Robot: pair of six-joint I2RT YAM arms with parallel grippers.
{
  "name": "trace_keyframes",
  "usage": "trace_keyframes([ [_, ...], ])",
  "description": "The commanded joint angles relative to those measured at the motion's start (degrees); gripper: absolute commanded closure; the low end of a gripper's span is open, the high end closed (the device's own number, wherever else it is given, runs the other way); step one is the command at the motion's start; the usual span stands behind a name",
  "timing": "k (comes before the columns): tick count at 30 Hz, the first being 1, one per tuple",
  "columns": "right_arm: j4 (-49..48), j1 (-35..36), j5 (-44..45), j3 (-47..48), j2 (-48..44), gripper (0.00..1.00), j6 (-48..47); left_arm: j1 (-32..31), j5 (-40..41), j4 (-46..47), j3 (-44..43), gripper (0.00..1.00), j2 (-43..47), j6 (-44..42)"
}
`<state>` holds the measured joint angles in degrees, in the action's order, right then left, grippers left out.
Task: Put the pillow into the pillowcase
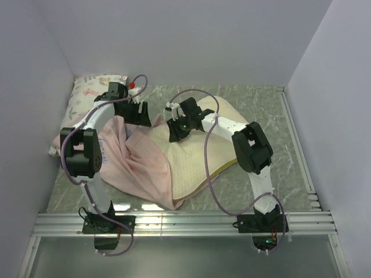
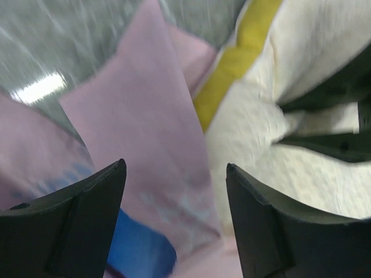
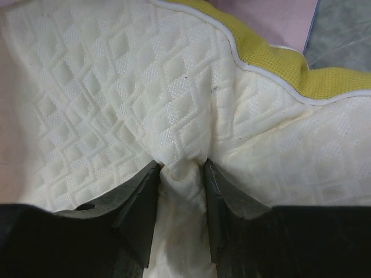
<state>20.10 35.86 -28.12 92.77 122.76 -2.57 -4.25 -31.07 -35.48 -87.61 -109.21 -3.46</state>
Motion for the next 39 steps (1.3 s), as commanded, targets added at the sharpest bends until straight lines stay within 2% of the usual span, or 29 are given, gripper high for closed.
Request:
trace_keyframes([
  [1, 6.18, 0.79, -2.03, -3.12, -1.73, 0.95, 0.9, 0.65, -1.98, -5.73, 2.62, 0.25, 8.04, -4.27],
  [3, 6.44, 0.79, -1.85, -2.95, -2.0, 1.0, 0.72, 0.56, -1.01, -6.26, 4.11, 0.25, 9.54, -4.97],
  [7, 6.01, 0.71, -2.81, -3.56, -3.14, 1.0, 0.9, 0.47, 0.04, -4.6, 3.86, 0.28, 8.32, -3.31],
  [14, 5.22, 0.71, -2.91, -5.85, -5.6, 1.0, 0.81, -0.32, -1.01, -7.05, -5.45, 0.33, -1.87, 0.47],
  [23, 4.51, 0.62, -2.82, -7.08, -6.04, 1.0, 0.63, -1.55, -5.13, -7.23, -5.2, 0.36, -5.04, 1.53],
  [25, 3.99, 0.71, -2.73, -7.87, -6.3, 1.0, 0.63, -1.55, -6.63, -7.23, -5.2, 0.39, -5.57, 1.88],
  [27, 3.81, 0.71, -2.82, -8.13, -6.39, 1.0, 0.63, -1.55, -8.64, -6.27, -5.11, 0.47, -5.93, 2.76],
  [29, 3.63, 0.71, -3.17, -8.31, -6.48, 1.0, 0.81, -1.81, -9.53, -5.83, -5.55, 0.59, -6.8, 3.02],
  [37, 3.11, 0.62, -3.79, -9.27, -7.45, 1.0, 0.81, -3.13, -10.24, -6.79, -9.41, 0.65, -10.23, 5.93],
  [39, 3.02, 0.62, -3.7, -9.45, -7.53, 1.0, 0.72, -3.39, -10.15, -6.7, -10.03, 0.7, -10.67, 6.01],
])
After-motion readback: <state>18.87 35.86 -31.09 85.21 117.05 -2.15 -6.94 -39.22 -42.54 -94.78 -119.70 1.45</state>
